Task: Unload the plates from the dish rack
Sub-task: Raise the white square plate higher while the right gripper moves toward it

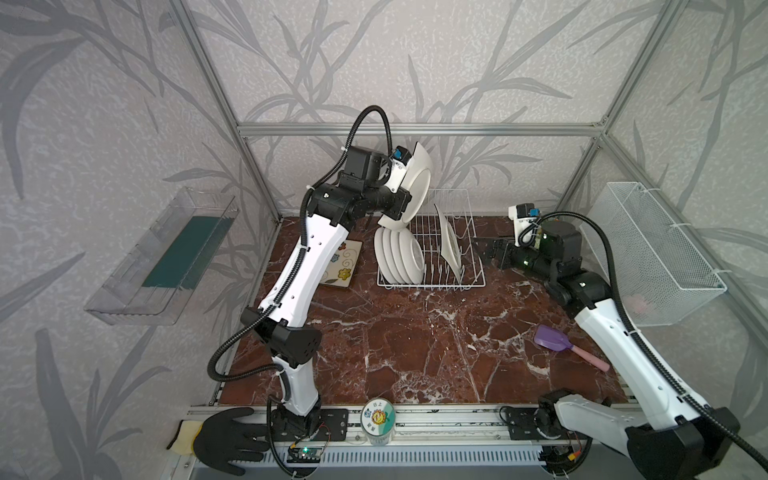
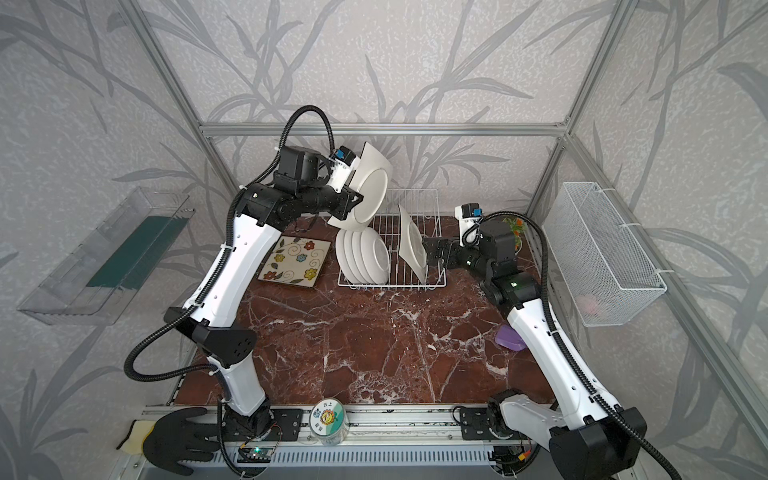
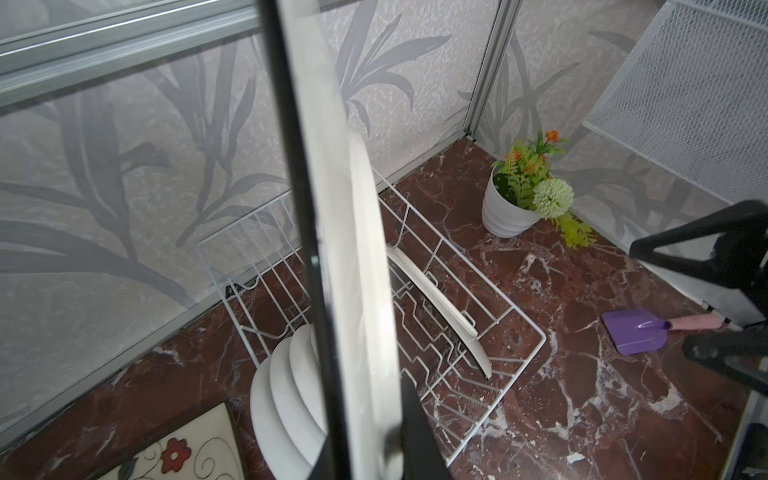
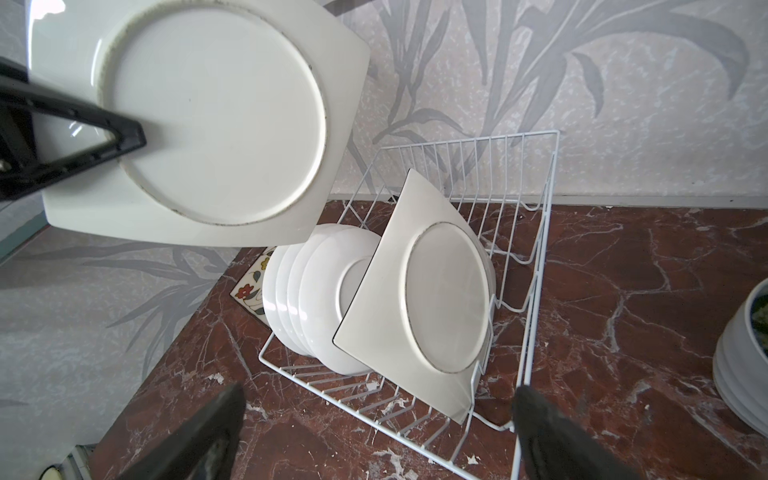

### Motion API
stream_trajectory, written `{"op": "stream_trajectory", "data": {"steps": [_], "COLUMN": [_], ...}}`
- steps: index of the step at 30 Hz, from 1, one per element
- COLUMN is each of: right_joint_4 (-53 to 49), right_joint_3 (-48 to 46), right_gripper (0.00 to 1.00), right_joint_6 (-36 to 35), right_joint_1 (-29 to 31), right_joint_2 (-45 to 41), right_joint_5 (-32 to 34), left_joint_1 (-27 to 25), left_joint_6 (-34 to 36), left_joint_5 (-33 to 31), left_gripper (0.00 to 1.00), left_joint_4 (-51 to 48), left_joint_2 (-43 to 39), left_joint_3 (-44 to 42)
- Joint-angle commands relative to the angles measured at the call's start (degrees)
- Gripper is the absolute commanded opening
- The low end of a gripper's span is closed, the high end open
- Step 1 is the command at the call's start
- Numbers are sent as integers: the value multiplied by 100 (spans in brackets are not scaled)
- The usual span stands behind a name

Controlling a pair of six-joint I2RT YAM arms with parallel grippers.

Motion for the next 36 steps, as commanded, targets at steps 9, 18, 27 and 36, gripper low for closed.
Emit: {"op": "stream_trajectory", "data": {"steps": [9,18,27,36], "right_joint_4": [428,755,1486,1523], "right_joint_3": [507,682,628,939], "right_gripper": [99,99,99,99], "right_joint_6": [1632,2348,3177,3802], "right_joint_1": [-290,-342,-341,-307], "right_joint_2": [243,402,681,1147], "right_joint_5": [-448,-746,-1024,-1172], "left_joint_1": [-44,-55,-90,-101], "left_joint_6": [1475,2341,3594,4622], "left_joint_5": [-580,-185,-85,85], "left_gripper": [0,0,0,0], "left_joint_4": [2847,3500,4247,5083], "left_joint_2": [-1366,-1615,-2013,-2353], "left_joint_3": [-1806,-2393,-3359,-4420]}}
